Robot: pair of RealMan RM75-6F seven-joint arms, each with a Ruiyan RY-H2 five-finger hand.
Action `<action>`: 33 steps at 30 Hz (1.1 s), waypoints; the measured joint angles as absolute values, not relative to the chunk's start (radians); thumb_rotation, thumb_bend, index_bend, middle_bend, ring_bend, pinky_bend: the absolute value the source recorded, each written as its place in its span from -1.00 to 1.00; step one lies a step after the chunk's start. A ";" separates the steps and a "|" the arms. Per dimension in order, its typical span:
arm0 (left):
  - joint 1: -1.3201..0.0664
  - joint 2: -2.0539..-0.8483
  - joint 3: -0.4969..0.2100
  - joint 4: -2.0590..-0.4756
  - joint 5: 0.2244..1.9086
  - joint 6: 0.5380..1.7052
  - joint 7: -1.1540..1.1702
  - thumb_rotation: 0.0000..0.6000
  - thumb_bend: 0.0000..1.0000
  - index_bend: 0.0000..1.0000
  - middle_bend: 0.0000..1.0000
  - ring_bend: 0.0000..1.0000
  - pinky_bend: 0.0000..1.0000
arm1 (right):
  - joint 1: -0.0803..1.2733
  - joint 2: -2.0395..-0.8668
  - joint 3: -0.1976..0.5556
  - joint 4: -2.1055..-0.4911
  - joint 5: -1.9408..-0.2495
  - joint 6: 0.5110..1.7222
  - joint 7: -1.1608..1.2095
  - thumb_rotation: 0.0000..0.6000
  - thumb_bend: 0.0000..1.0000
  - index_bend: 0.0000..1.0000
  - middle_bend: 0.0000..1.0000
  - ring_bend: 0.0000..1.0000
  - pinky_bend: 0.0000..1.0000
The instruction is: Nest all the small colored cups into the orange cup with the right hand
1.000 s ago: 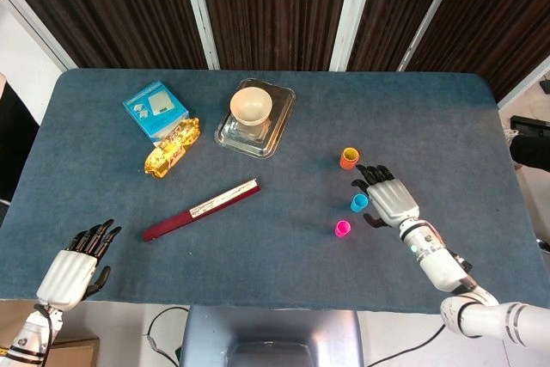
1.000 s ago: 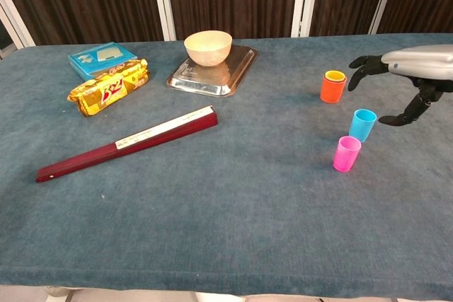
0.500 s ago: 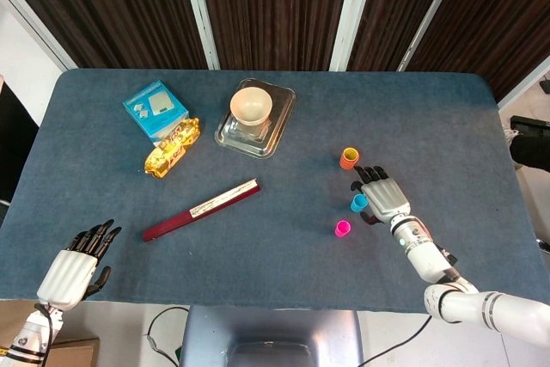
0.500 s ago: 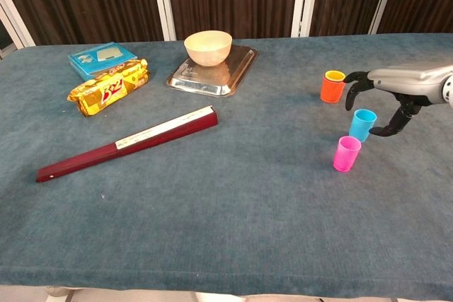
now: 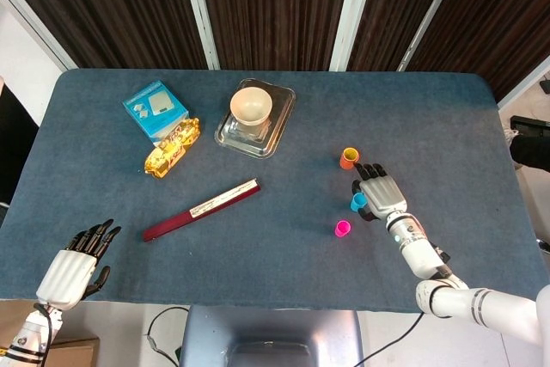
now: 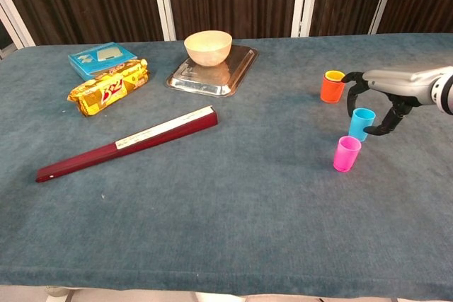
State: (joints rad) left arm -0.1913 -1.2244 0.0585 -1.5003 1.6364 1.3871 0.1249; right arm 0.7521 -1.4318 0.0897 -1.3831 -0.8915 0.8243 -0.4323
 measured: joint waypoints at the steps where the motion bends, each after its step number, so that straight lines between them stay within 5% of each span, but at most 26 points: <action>1: -0.191 -1.224 0.059 -1.501 1.637 1.388 0.124 1.00 -0.04 -1.00 -1.00 -0.82 -0.62 | 0.752 -1.434 0.091 -1.384 -0.890 0.827 -0.433 1.00 -0.12 0.08 -0.99 -1.00 -1.00; 12: -0.190 -1.222 0.060 -1.501 1.641 1.392 0.121 1.00 -0.04 -1.00 -1.00 -0.82 -0.62 | 0.740 -1.404 0.115 -1.428 -0.897 0.871 -0.412 1.00 -0.11 0.20 -0.94 -1.00 -1.00; 19: -0.191 -1.226 0.055 -1.501 1.630 1.387 0.130 1.00 -0.04 -1.00 -1.00 -0.82 -0.62 | 0.756 -1.371 0.222 -1.449 -0.872 0.924 -0.373 1.00 -0.10 0.20 -0.90 -1.00 -1.00; 26: -0.197 -1.231 0.050 -1.498 1.617 1.370 0.134 1.00 -0.04 -1.00 -1.00 -0.82 -0.62 | 0.839 -1.433 0.316 -1.320 -0.770 0.960 -0.422 1.00 -0.09 0.20 -0.89 -1.00 -1.00; 33: -0.198 -1.231 0.048 -1.494 1.616 1.374 0.131 1.00 -0.03 -1.00 -1.00 -0.82 -0.62 | 0.889 -1.527 0.325 -1.179 -0.658 0.907 -0.482 1.00 -0.09 0.20 -0.89 -1.00 -1.00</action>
